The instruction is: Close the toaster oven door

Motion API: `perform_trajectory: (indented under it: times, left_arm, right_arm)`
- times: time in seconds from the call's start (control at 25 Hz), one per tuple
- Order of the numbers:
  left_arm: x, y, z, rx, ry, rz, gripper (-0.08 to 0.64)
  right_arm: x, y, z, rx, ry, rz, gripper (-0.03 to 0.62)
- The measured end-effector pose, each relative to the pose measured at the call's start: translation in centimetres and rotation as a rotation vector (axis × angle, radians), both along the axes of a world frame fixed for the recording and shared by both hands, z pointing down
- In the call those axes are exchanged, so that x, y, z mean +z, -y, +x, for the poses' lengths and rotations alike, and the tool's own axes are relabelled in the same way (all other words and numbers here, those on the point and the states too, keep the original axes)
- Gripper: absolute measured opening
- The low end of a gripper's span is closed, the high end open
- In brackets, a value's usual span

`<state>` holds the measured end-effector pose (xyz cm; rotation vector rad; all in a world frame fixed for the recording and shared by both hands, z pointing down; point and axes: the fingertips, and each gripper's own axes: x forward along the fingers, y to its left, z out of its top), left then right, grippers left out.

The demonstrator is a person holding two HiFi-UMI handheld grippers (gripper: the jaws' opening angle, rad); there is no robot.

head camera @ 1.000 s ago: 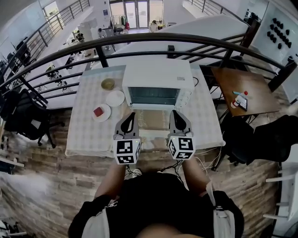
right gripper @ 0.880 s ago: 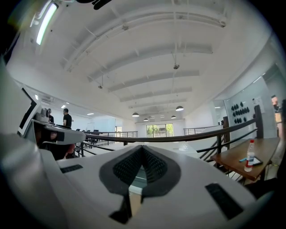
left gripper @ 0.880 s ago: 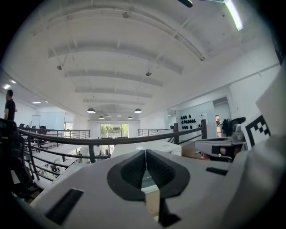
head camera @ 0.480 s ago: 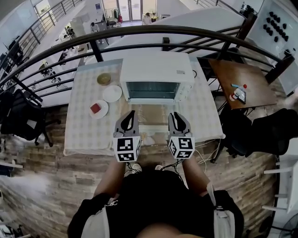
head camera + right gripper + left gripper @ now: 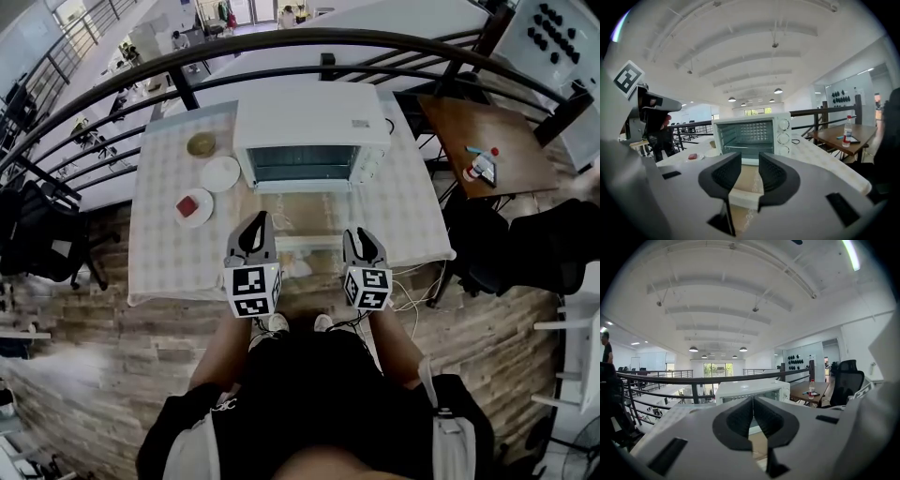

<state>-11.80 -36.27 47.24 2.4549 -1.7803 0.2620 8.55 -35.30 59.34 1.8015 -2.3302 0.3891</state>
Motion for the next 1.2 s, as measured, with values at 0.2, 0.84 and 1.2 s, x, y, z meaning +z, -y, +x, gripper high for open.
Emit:
perform_trajectory:
  times: [0.2, 0.84, 1.2]
  left_arm:
    - [-0.2, -0.1, 0.2, 0.005, 0.009, -0.003, 0.015]
    - [0.0, -1.0, -0.1, -0.014, 0.056, -0.015, 0.014]
    - [-0.2, -1.3, -1.5, -0.057, 0.089, -0.009, 0.015]
  right_arm:
    - [3.8, -0.8, 1.2, 0.034, 0.012, -0.098, 0.114]
    - [15.6, -1.2, 2.7, 0.082, 0.056, -0.364, 0.130]
    - [17.5, 1.1, 2.6, 0.099, 0.105, -0.413, 0.136]
